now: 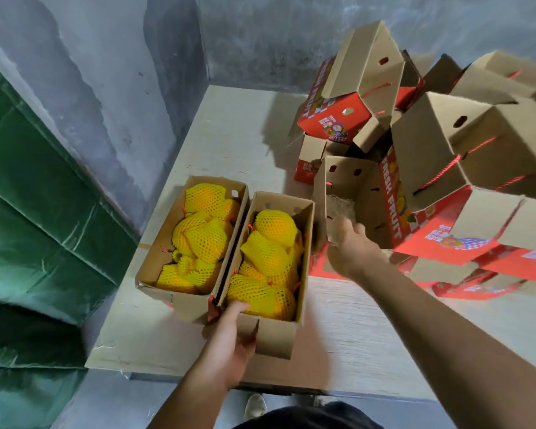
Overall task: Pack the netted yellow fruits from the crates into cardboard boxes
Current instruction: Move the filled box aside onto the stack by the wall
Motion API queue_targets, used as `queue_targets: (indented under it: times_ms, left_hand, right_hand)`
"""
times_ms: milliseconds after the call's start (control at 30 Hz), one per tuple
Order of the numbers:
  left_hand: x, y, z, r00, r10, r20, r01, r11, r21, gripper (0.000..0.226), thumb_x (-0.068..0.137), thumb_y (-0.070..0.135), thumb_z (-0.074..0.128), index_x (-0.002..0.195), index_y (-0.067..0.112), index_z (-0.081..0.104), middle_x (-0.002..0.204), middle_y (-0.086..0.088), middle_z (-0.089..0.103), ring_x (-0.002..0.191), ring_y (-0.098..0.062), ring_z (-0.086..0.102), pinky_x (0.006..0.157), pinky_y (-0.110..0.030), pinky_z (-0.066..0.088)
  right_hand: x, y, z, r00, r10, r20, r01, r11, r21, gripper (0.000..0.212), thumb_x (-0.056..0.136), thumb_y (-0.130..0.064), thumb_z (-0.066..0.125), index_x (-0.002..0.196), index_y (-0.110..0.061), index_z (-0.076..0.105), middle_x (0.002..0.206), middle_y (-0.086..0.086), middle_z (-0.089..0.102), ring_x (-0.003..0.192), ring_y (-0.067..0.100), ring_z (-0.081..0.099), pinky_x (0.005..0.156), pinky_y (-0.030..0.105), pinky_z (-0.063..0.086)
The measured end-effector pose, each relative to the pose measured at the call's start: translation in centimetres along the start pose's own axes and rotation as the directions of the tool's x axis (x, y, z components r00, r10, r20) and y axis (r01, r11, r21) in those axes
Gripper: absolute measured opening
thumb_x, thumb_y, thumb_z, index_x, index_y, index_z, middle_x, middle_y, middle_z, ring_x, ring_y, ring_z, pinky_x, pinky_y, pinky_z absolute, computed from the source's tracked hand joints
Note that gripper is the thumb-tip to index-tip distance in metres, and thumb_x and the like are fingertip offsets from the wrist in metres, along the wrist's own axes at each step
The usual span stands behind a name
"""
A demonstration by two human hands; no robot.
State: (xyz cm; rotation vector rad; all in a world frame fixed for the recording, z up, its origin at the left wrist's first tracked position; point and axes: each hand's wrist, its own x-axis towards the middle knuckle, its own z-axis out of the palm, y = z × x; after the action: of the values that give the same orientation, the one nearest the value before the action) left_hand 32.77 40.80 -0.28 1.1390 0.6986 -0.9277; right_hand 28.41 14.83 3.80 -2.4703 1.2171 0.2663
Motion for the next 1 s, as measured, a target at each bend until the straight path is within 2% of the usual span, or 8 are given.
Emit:
queue_targets:
  times_ms: [100, 233, 333, 467, 567, 667, 833, 1000]
  left_hand:
    - [-1.2, -0.6, 0.6, 0.992, -0.126, -0.016, 0.127, 0.980, 0.155, 0.045, 0.082, 0.038, 0.082, 0.118, 0.030, 0.057, 0.125, -0.019, 0.066, 0.116, -0.039, 0.064, 0.098, -0.052, 0.051]
    - [-2.1, -1.1, 2.0, 0.973, -0.227, -0.047, 0.231, 0.946, 0.227, 0.051, 0.083, 0.039, 0.081, 0.118, 0.009, 0.061, 0.097, -0.021, 0.066, 0.092, -0.034, 0.061, 0.078, -0.044, 0.048]
    - [-2.6, -2.0, 2.9, 0.955, -0.296, 0.004, 0.282, 0.914, 0.292, 0.033, 0.084, 0.037, 0.075, 0.102, 0.012, 0.065, 0.076, -0.018, 0.067, 0.083, -0.031, 0.058, 0.071, -0.037, 0.040]
    - [-2.7, -2.7, 3.7, 0.953, -0.291, 0.081, 0.246, 0.905, 0.348, 0.030, 0.089, 0.036, 0.069, 0.107, 0.012, 0.066, 0.094, -0.020, 0.065, 0.086, -0.031, 0.060, 0.071, -0.037, 0.042]
    - [-1.8, -1.7, 4.0, 0.957, -0.275, 0.091, 0.240, 0.929, 0.283, 0.040, 0.094, 0.042, 0.066, 0.104, 0.003, 0.067, 0.087, -0.024, 0.065, 0.084, -0.034, 0.060, 0.085, -0.042, 0.043]
    - [-0.9, -1.9, 4.9, 0.971, -0.237, 0.019, 0.228, 0.949, 0.216, 0.045, 0.096, 0.047, 0.065, 0.114, 0.006, 0.064, 0.105, -0.026, 0.065, 0.100, -0.036, 0.061, 0.100, -0.040, 0.042]
    - [-0.8, -3.3, 6.0, 0.987, -0.145, -0.065, 0.151, 0.983, 0.100, 0.039, 0.098, 0.026, 0.066, 0.129, 0.009, 0.049, 0.109, -0.017, 0.054, 0.087, -0.023, 0.052, 0.066, -0.028, 0.035]
    - [0.1, -3.8, 5.7, 0.993, -0.105, -0.048, 0.107, 0.992, 0.060, 0.036, 0.097, 0.021, 0.065, 0.124, 0.005, 0.047, 0.115, -0.021, 0.055, 0.101, -0.031, 0.055, 0.073, -0.032, 0.039]
  right_hand:
    - [-2.9, 4.0, 2.1, 0.997, -0.041, 0.072, 0.042, 0.999, -0.020, 0.043, 0.094, -0.021, 0.051, 0.135, -0.019, 0.038, 0.137, 0.007, 0.038, 0.109, 0.038, 0.060, 0.088, 0.046, 0.050]
    - [-6.5, 5.9, 2.0, 0.975, -0.154, -0.163, 0.190, 0.953, 0.236, 0.048, 0.097, -0.020, 0.059, 0.143, -0.024, 0.043, 0.151, -0.003, 0.029, 0.097, 0.023, 0.066, 0.087, 0.044, 0.055]
    - [-9.0, 6.8, -1.4, 0.847, -0.114, -0.520, 0.343, 0.864, 0.369, 0.052, 0.094, -0.012, 0.063, 0.140, -0.031, 0.047, 0.146, -0.018, 0.030, 0.086, 0.005, 0.066, 0.072, 0.026, 0.057]
    - [-10.0, 7.9, -7.3, 0.655, -0.052, -0.753, 0.375, 0.888, 0.266, 0.070, 0.089, -0.011, 0.069, 0.147, -0.035, 0.038, 0.160, -0.009, 0.021, 0.073, 0.002, 0.066, 0.058, 0.021, 0.055]
    - [-8.7, 9.0, -10.7, 0.708, -0.004, -0.707, 0.218, 0.952, 0.213, 0.081, 0.091, -0.020, 0.072, 0.156, -0.034, 0.025, 0.162, -0.007, 0.021, 0.069, 0.003, 0.065, 0.062, 0.027, 0.059]
    - [-7.8, 9.5, -11.7, 0.784, -0.004, -0.621, 0.161, 0.967, 0.197, 0.054, 0.095, -0.033, 0.069, 0.140, -0.024, 0.043, 0.139, 0.000, 0.039, 0.078, 0.014, 0.067, 0.073, 0.039, 0.063]
    - [-7.7, 9.3, -11.1, 0.774, -0.012, -0.633, 0.155, 0.973, 0.171, 0.059, 0.082, -0.075, 0.060, 0.102, -0.021, 0.044, 0.118, -0.001, 0.037, 0.070, 0.009, 0.051, 0.055, 0.028, 0.051]
    - [-9.3, 10.9, -10.7, 0.714, -0.011, -0.700, 0.196, 0.963, 0.185, 0.039, 0.091, -0.041, 0.074, 0.097, -0.015, 0.046, 0.113, 0.003, 0.041, 0.077, 0.019, 0.052, 0.062, 0.046, 0.059]
